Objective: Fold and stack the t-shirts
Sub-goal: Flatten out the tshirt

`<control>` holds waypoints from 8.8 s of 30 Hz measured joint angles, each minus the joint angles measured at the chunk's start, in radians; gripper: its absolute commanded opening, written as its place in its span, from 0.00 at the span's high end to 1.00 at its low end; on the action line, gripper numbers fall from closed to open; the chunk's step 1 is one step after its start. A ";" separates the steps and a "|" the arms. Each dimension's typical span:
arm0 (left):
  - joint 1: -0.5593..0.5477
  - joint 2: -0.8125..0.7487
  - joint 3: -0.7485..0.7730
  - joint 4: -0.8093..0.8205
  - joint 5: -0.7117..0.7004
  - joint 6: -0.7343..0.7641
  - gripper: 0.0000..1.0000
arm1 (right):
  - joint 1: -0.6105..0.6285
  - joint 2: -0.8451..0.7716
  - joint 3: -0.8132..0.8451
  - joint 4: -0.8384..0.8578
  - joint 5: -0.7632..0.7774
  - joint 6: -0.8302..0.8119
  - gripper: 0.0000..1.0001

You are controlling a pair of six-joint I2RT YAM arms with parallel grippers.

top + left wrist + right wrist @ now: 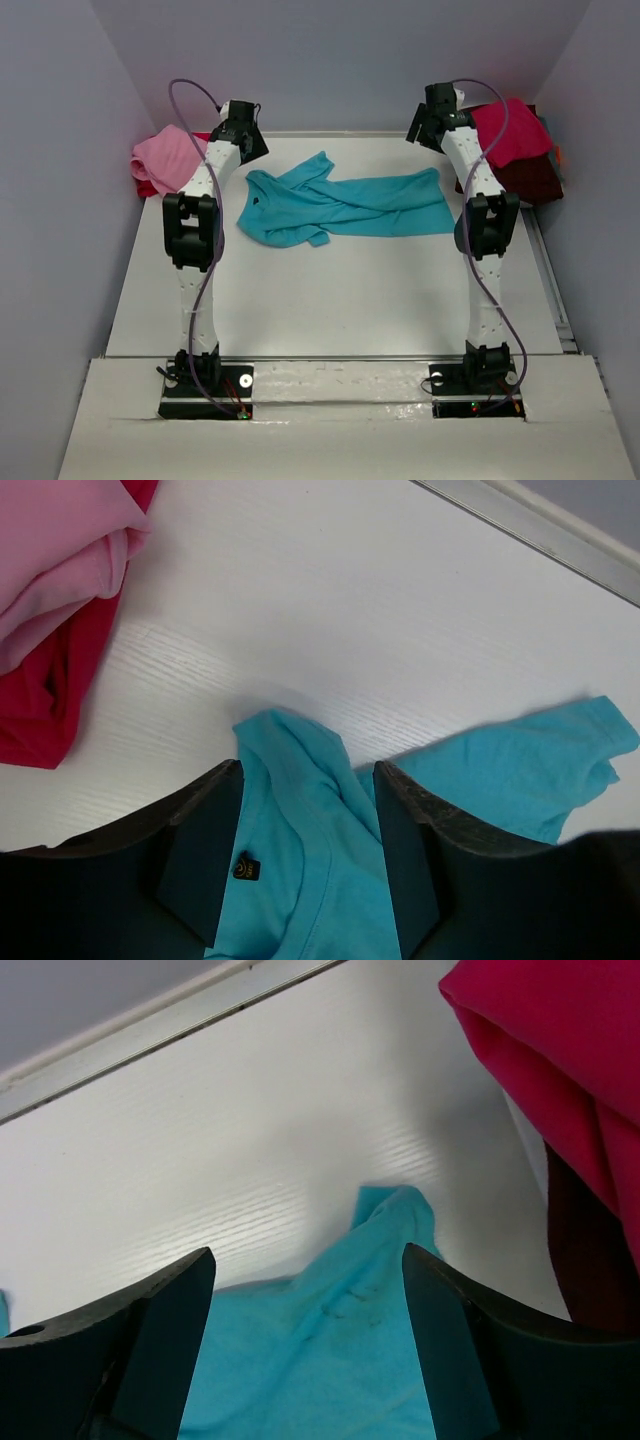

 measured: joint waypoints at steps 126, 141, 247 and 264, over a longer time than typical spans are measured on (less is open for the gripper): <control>0.018 0.240 0.231 -0.035 0.237 0.073 0.41 | -0.027 0.058 -0.063 0.080 -0.252 0.039 0.93; 0.038 0.257 0.262 -0.034 0.292 0.093 0.37 | -0.027 0.058 -0.063 0.075 -0.251 0.028 0.93; -0.068 -0.006 -0.111 -0.043 0.250 0.166 0.38 | -0.027 0.058 -0.084 0.053 -0.286 0.040 0.93; -0.068 0.073 -0.028 -0.051 0.257 0.164 0.38 | -0.027 0.058 -0.084 0.053 -0.286 0.040 0.93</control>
